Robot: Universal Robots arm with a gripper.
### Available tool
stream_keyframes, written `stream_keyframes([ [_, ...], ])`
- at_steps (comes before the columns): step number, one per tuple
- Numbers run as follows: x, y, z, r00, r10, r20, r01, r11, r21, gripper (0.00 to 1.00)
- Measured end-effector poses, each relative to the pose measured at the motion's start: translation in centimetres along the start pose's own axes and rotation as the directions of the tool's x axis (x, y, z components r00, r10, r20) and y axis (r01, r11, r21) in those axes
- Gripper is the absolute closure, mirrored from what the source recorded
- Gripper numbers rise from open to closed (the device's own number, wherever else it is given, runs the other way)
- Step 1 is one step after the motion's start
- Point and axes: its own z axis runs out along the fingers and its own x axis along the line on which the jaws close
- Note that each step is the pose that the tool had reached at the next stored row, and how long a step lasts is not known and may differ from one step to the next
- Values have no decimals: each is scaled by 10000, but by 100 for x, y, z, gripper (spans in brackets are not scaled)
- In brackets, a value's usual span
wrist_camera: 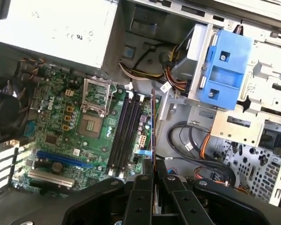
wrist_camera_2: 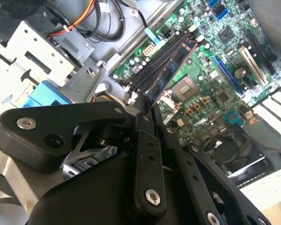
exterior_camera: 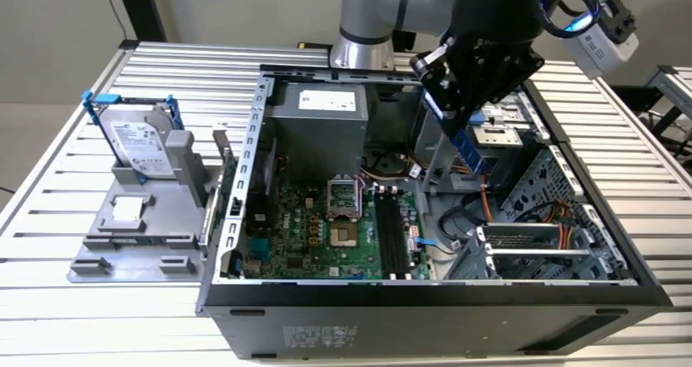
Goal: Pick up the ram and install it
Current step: 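Insert the ram into the slot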
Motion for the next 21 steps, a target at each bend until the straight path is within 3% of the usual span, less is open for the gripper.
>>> stream_keyframes([
  [6, 0, -1, 0, 9978, 657, 14, -657, 9978, 16, 100],
  [13, 0, -1, 0, 9917, 1286, 28, -1286, 9917, 32, 100],
  [21, 0, -1, 7, 9913, 1315, 30, -1315, 9913, 31, 100],
])
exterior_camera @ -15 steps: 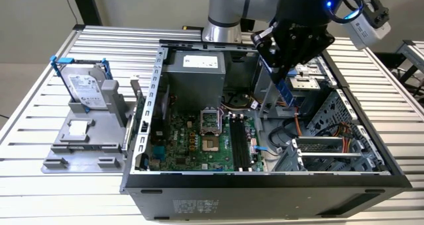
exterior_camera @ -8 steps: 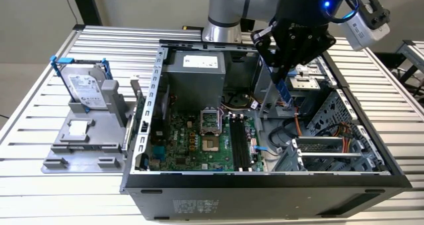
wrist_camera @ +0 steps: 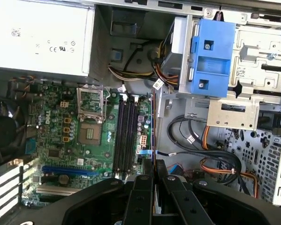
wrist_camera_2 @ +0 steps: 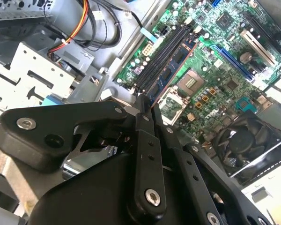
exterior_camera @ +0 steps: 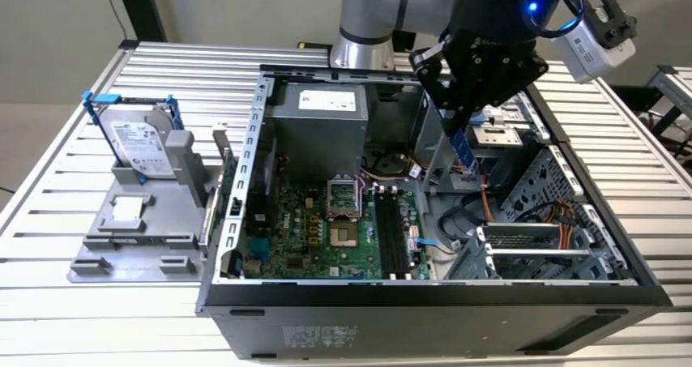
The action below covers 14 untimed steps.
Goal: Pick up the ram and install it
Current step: 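Insert the ram into the slot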
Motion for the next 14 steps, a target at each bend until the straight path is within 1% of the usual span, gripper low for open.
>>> stream_keyframes([
  [14, -3, -3, 74, 10000, 0, 0, 0, 10000, -1, 100],
])
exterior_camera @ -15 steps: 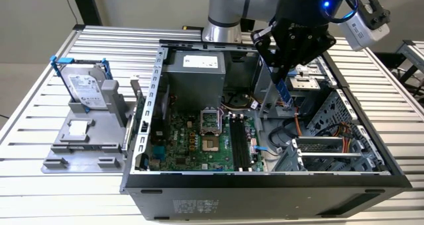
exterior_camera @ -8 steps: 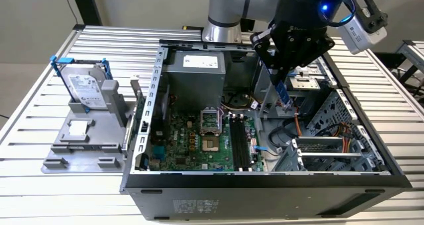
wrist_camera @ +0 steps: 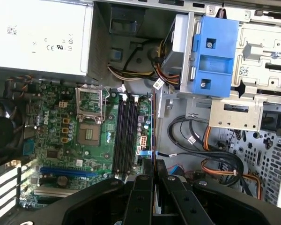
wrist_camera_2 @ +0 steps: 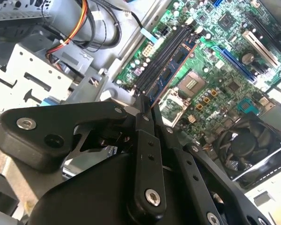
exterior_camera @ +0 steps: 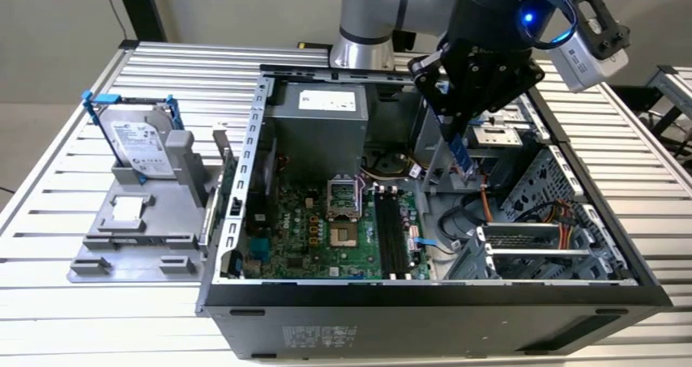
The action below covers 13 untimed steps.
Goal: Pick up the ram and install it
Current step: 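Insert the ram into the slot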
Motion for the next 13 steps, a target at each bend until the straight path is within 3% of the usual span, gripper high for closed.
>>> stream_keyframes([
  [10, -60, -8, 59, 10000, 0, -1, 0, 10000, 2, 100],
  [13, -97, -27, 70, 10000, 2, -22, -2, 10000, -76, 100],
])
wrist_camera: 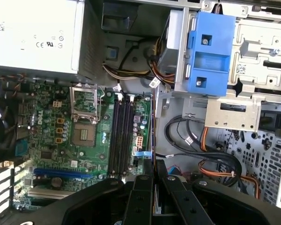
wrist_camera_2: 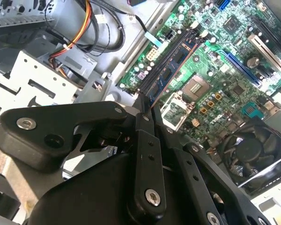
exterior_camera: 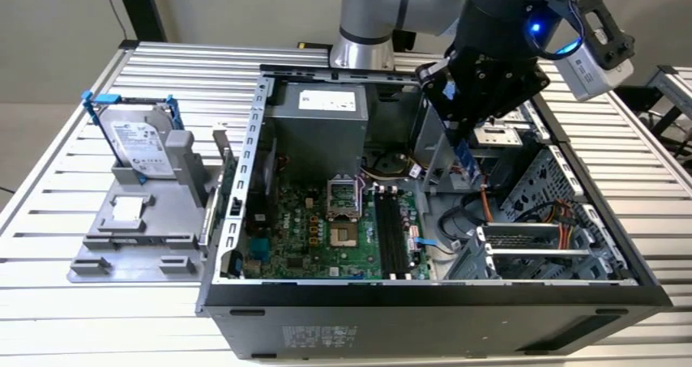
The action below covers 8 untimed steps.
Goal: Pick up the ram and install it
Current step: 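Insert the ram into the slot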
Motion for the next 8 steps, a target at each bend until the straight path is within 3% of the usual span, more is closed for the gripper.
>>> stream_keyframes([
  [3, -27, -17, 11, 10000, 2, -12, -3, 10000, -92, 100],
  [8, -28, -25, 31, 10000, 3, -11, -3, 9999, -102, 100],
])
